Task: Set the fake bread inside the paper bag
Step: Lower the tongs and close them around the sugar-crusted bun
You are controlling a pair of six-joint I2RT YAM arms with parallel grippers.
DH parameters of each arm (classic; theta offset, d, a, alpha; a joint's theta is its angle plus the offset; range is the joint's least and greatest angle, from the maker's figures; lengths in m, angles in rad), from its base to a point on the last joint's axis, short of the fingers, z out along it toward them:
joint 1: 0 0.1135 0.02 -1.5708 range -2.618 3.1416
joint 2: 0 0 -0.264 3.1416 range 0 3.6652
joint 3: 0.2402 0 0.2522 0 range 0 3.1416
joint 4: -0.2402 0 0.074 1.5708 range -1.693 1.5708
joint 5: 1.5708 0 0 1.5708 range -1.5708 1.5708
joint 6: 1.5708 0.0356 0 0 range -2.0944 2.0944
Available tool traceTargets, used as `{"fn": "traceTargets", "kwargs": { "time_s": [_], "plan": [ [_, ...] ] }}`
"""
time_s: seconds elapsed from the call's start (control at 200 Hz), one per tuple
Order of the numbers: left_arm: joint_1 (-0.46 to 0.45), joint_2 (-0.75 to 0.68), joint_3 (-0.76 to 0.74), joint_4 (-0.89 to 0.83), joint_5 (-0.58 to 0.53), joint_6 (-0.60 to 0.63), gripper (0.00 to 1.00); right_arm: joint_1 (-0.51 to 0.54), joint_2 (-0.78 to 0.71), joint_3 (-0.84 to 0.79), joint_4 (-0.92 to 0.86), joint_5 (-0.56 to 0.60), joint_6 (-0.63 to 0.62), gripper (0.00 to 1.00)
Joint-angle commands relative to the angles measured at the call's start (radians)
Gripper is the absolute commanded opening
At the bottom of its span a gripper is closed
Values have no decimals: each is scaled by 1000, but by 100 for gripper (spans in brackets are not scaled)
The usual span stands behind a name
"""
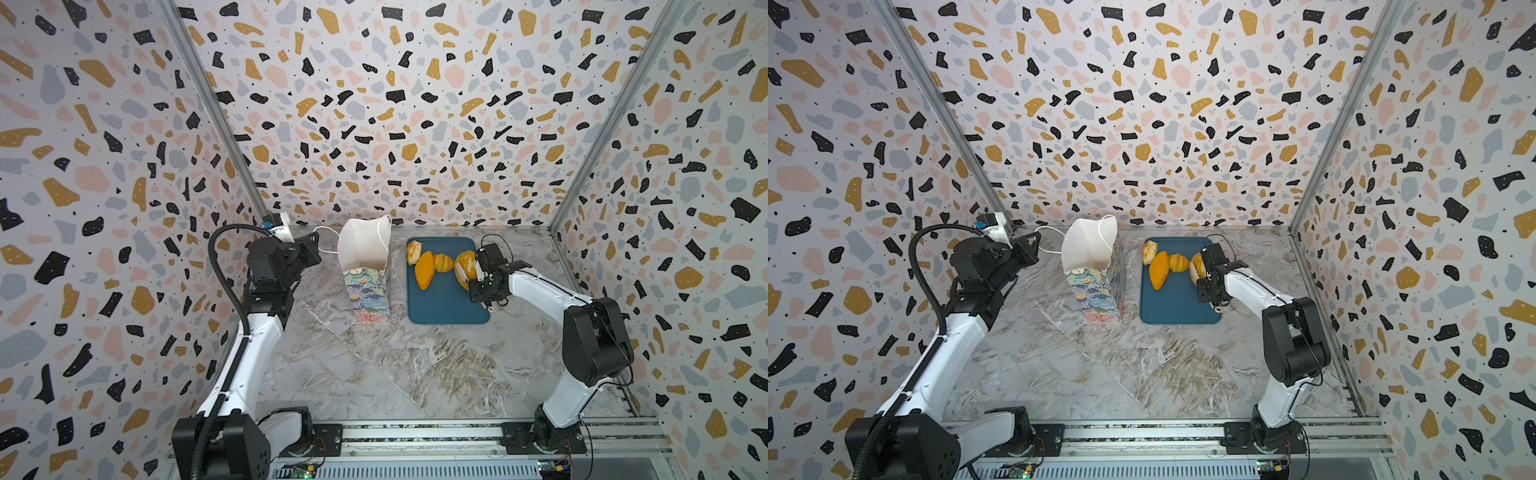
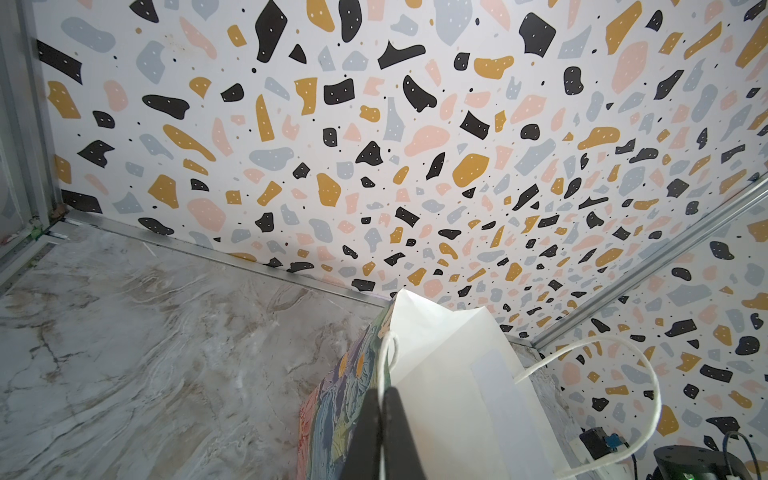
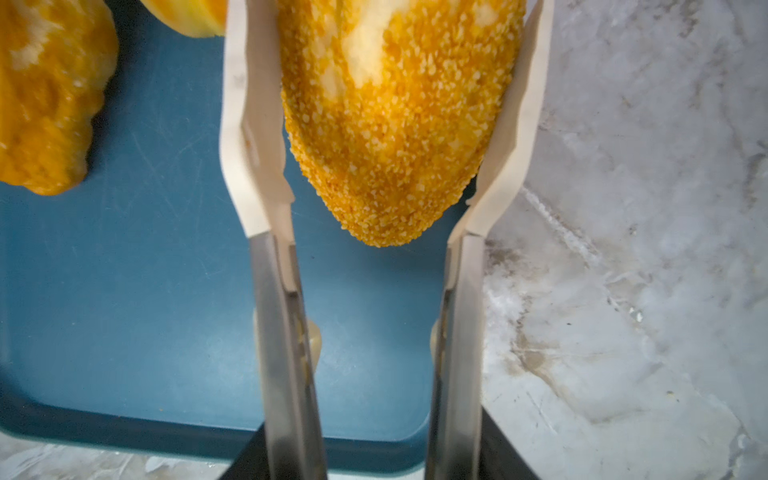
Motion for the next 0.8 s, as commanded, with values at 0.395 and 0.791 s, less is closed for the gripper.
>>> {"fn": "traceTargets", "kwargs": {
  "time_s": [0.395, 0.791],
  "plan": [
    [-3, -10, -5, 30, -2, 14, 0, -3, -113, -51, 44, -25, 34, 36],
    [-3, -11, -8, 35, -3, 16, 0, -4, -213, -142, 80, -64, 74, 34]
  ]
}}
